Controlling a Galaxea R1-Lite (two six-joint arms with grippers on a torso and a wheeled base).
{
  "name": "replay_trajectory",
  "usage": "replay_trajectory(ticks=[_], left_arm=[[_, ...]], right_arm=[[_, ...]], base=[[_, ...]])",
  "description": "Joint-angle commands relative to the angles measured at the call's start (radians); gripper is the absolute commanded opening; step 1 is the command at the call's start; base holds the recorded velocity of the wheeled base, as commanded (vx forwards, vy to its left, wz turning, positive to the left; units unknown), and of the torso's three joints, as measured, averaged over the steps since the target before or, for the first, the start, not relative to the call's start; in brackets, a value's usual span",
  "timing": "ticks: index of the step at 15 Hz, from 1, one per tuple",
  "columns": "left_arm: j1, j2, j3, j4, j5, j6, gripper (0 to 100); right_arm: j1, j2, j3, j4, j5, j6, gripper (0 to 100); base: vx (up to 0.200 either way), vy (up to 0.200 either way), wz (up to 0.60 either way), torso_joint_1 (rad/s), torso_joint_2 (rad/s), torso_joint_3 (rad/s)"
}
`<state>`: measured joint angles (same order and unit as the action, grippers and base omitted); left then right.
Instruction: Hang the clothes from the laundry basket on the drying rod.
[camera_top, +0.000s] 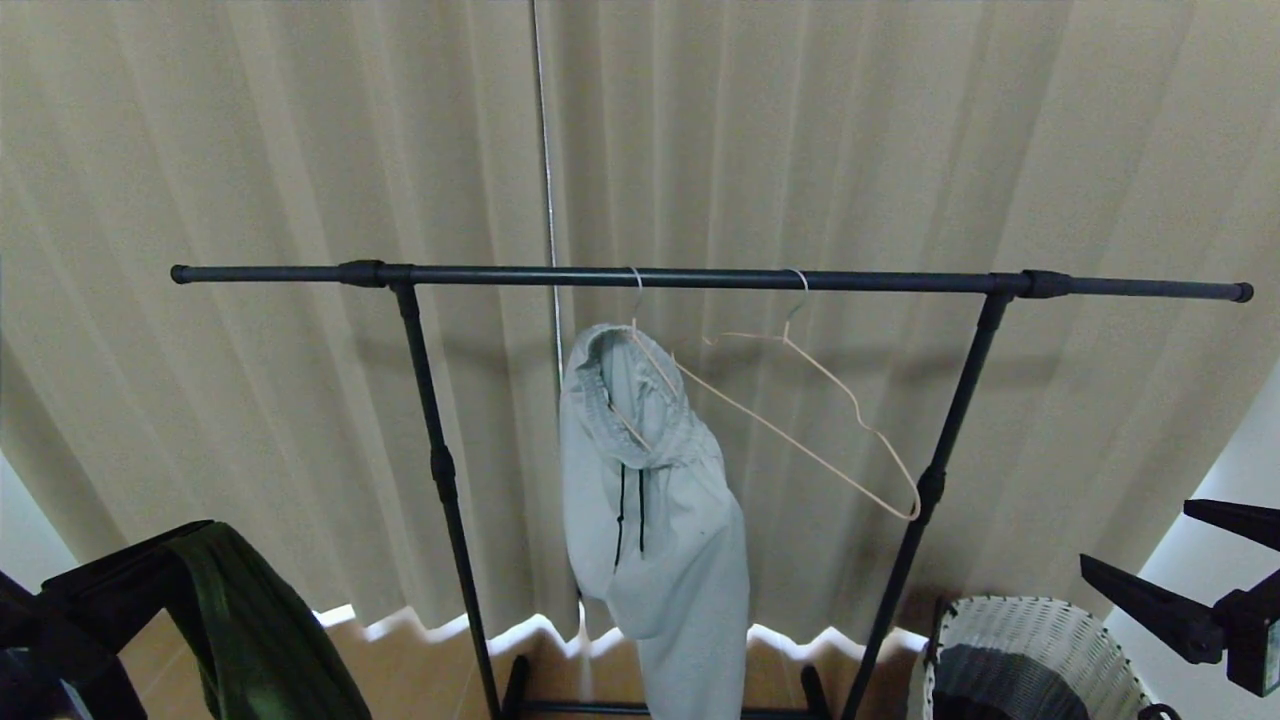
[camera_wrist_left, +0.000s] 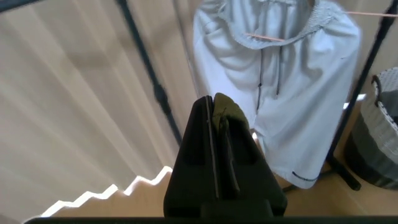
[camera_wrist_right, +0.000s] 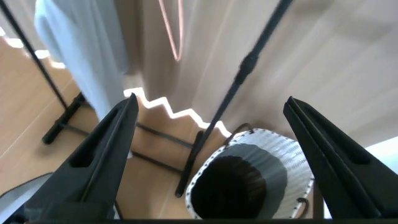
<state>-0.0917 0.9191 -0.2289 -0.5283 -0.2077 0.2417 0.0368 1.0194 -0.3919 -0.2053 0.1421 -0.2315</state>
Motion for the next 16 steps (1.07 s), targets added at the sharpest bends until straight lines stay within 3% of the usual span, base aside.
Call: replay_trajectory(ticks=[1, 11, 14, 16], left_arm=[[0.000, 0.015, -0.003, -0.001, 0.001, 0.001, 0], [0.000, 0.009, 0.002, -0.002, 0.001, 0.002, 0], [-0.006, 0.009, 0.014, -0.004, -0.001, 0.007, 0], [-0.013, 0.009, 0.016, -0.004, -0.007, 0.010, 0]], right_arm=[[0.000, 0.002, 0.001, 0.001, -0.006, -0.012, 100], [0.018, 0.064, -0.025, -0.011, -0.009, -0.014, 100], [0.097, 0.097, -0.062, 0.003, -0.010, -0.012, 100], [0.173, 0.180, -0.097, -0.002, -0.070, -0.011, 100]], base=[[0.200, 0.000, 0.00, 0.007, 0.01, 0.002], [0.200, 0.000, 0.00, -0.002, 0.00, 0.002], [0.067, 0.000, 0.00, 0.001, 0.00, 0.001], [0.000, 0.000, 0.00, 0.000, 0.00, 0.000]])
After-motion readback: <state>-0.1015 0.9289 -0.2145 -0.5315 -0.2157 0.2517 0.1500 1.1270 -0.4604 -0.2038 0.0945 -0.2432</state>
